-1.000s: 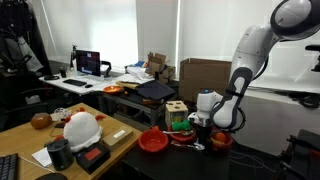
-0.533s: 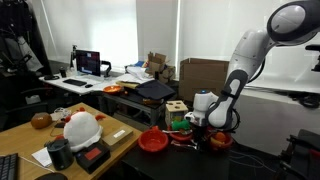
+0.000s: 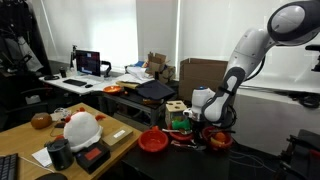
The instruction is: Pick the fork and put it in the bowl
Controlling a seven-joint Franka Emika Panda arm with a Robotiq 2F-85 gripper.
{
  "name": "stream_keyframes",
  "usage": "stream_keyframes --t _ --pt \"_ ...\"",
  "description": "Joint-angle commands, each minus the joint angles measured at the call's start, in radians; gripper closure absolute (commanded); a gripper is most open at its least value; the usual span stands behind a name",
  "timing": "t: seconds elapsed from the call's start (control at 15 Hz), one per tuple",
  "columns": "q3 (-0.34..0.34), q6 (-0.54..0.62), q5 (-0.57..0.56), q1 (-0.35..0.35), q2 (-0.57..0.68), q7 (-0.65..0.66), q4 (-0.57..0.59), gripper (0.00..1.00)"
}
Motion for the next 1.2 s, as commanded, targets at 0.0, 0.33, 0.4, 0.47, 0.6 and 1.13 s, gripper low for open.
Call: stream_keyframes --t 0.0,0.33,0.4,0.47,0.6,1.13 --pt "0.018 -0.057 0.032 -0.018 0.024 -0.034 0.039 0.95" --pt "0.01 -0.152 0.075 -0.014 0.009 -0.008 0.014 0.74" --pt "0.009 -0.171 0.084 -0.016 0.002 -0.007 0.003 0.68" --pt "0.006 -0.182 0.091 -0.014 -0.004 -0.005 -0.004 0.62" --pt "0.002 -0.208 0.104 -0.013 -0.01 -0.006 -0.011 0.47" --pt "-0.005 -0.288 0.135 -0.018 -0.008 -0.004 -0.005 0.0"
